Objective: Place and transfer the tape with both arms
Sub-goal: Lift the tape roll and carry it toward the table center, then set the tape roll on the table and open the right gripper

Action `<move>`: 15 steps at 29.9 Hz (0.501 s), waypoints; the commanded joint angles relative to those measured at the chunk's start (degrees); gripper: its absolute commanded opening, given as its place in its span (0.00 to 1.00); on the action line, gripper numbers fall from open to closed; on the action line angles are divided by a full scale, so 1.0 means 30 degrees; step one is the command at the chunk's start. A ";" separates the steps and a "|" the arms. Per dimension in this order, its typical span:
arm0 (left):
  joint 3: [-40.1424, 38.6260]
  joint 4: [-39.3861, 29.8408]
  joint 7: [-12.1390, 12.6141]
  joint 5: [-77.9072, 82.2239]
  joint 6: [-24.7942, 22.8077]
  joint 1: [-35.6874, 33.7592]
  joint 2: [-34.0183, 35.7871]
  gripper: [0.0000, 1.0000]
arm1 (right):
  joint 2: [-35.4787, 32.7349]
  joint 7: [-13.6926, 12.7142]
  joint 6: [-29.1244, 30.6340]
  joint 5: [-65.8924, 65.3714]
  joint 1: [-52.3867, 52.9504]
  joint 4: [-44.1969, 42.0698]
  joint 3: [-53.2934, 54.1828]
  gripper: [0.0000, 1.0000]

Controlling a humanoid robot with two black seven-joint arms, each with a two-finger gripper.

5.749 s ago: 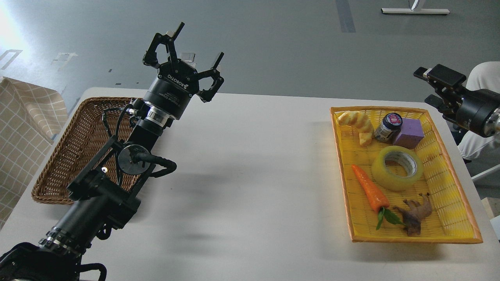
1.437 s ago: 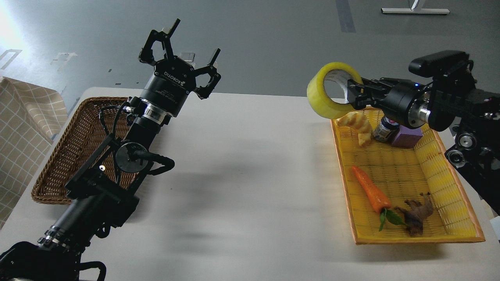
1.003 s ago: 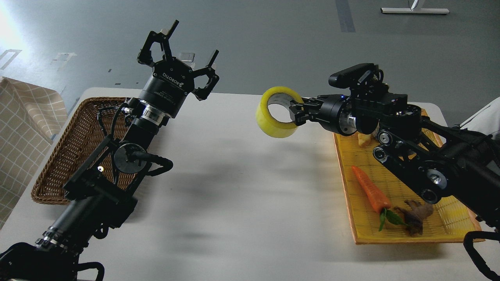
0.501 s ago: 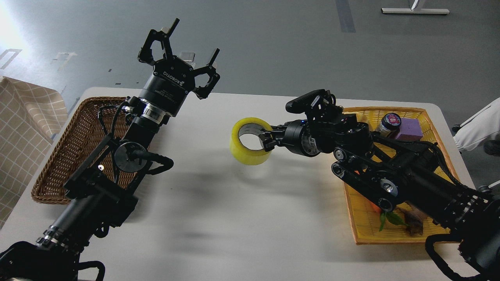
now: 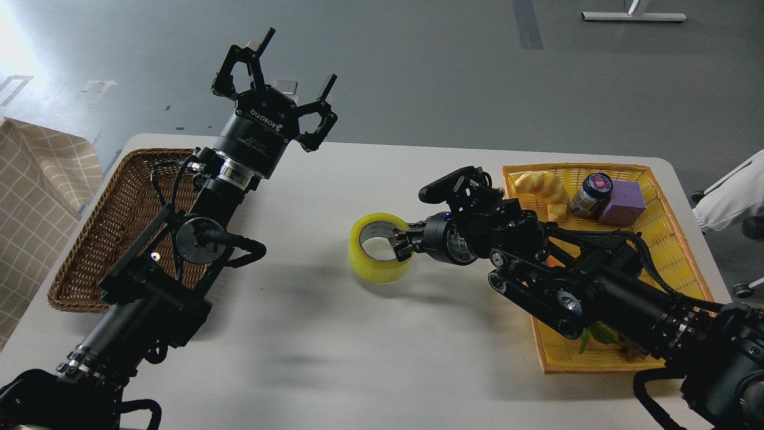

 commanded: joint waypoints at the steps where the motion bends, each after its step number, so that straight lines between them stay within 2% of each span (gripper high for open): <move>1: -0.0002 0.0003 -0.0002 0.0000 0.0000 0.0001 0.0041 0.98 | 0.0045 0.0000 0.0000 -0.0006 0.0059 -0.0141 -0.0007 0.00; 5: -0.0002 0.0003 -0.0002 0.0000 0.0000 0.0030 0.0012 0.98 | 0.0045 0.0000 0.0000 0.0023 0.0089 -0.0404 -0.0037 0.00; 8: -0.0002 0.0003 -0.0002 0.0000 0.0000 0.0030 -0.0017 0.98 | 0.0045 0.0000 0.0000 0.0023 0.0060 -0.0464 -0.0037 0.06; 15: -0.0002 0.0003 -0.0002 0.0000 0.0000 0.0030 -0.0076 0.98 | 0.0045 0.0000 0.0000 0.0023 0.0089 -0.0815 -0.0037 0.08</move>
